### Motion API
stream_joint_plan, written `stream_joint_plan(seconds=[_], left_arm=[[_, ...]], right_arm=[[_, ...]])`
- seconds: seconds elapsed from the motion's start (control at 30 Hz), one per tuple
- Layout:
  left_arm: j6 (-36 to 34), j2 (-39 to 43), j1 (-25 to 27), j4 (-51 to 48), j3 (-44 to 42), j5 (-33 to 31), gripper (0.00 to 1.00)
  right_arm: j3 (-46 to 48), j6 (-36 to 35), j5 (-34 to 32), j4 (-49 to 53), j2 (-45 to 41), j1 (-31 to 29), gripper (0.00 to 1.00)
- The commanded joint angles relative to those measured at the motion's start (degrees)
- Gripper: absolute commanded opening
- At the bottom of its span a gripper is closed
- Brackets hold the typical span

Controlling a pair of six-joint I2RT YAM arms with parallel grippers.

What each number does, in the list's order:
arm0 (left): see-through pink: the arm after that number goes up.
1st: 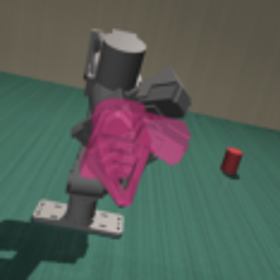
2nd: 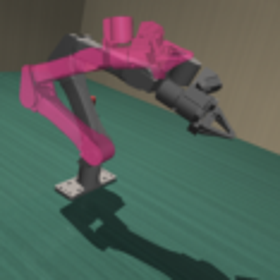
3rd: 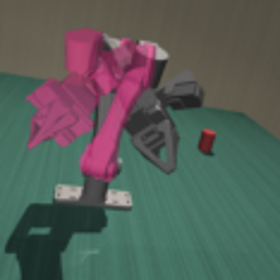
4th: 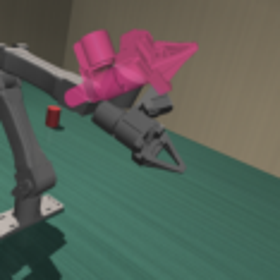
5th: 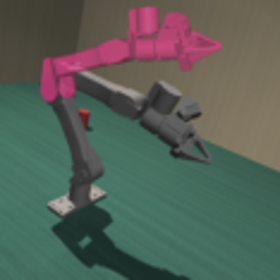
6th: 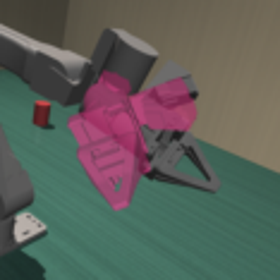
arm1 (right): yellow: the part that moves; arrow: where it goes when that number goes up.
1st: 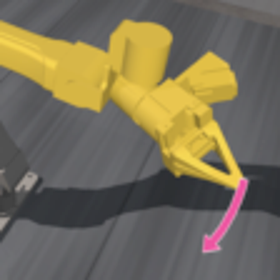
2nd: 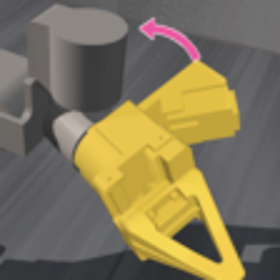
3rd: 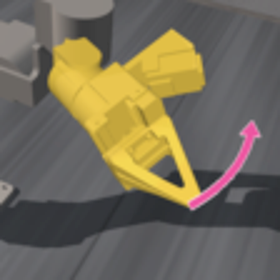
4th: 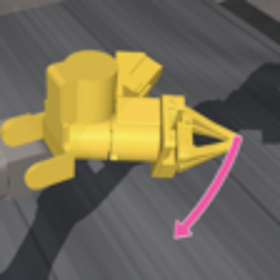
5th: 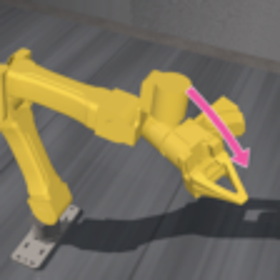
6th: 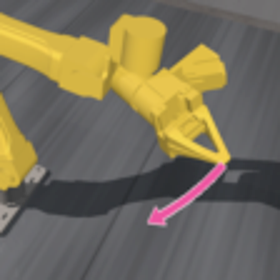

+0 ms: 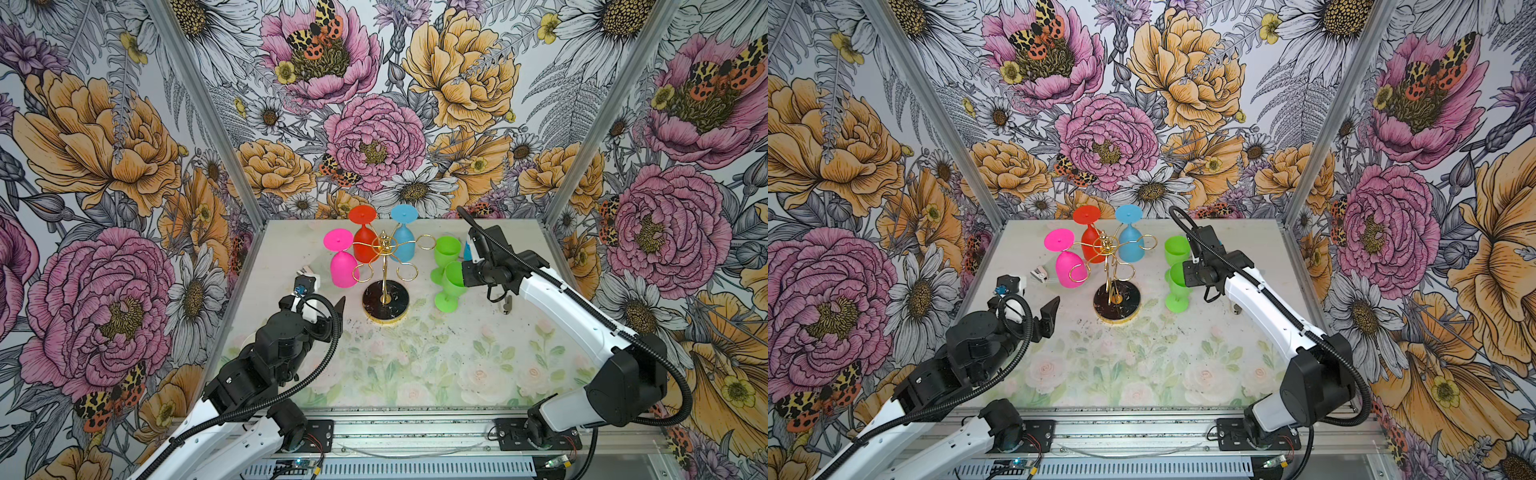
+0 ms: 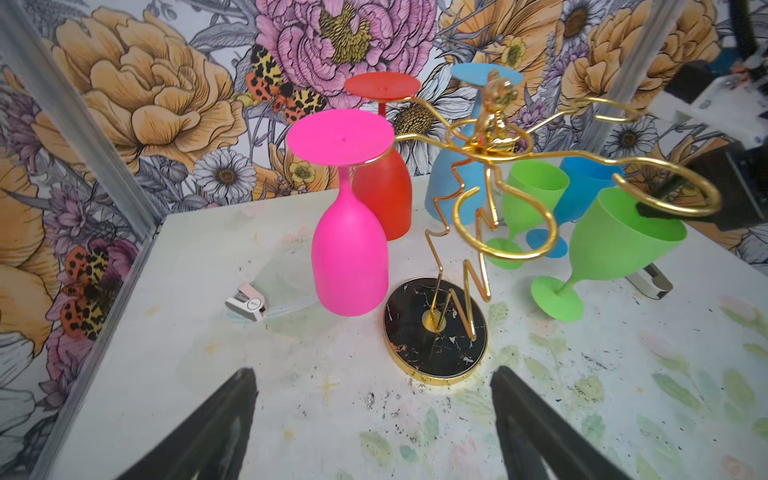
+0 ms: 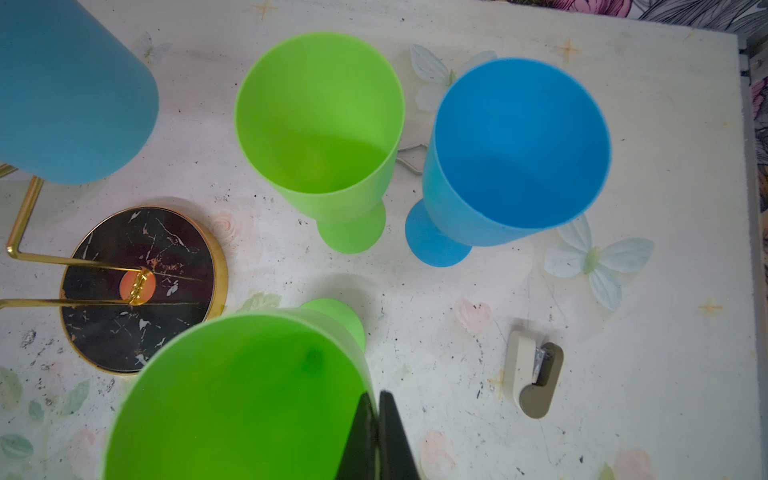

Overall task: Take the wine glass off the wine glass rack
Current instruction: 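Carry the lime-green glass beside the other glasses with the right while the left withdraws, then set the lime-green glass upright on the table and open the right gripper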

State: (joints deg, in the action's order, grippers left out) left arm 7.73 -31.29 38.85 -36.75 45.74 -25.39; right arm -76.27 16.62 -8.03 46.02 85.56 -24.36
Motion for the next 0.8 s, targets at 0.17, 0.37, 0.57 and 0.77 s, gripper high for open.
stream_joint_plan(seconds=[0.17,0.37,0.57,0.77], left_arm=[[10.0,1.0,-18.2,-1.3,-2.2,17.1,0.9],[12.4,1.6,-27.2,0.0,-4.3,23.7,0.89],[12.8,1.7,-31.6,0.8,-4.8,25.9,0.89],[13.1,1.5,-34.3,1.8,-5.2,28.3,0.89]], right_arm=[[-3.8,-1.1,-1.5,-0.7,3.8,-0.7,0.0],[-4.7,-1.3,-0.9,-1.2,5.8,-0.8,0.0],[-5.4,-1.3,-0.9,-1.7,7.2,-0.8,0.0],[-6.0,-1.3,-1.1,-2.1,8.5,-0.8,0.0]])
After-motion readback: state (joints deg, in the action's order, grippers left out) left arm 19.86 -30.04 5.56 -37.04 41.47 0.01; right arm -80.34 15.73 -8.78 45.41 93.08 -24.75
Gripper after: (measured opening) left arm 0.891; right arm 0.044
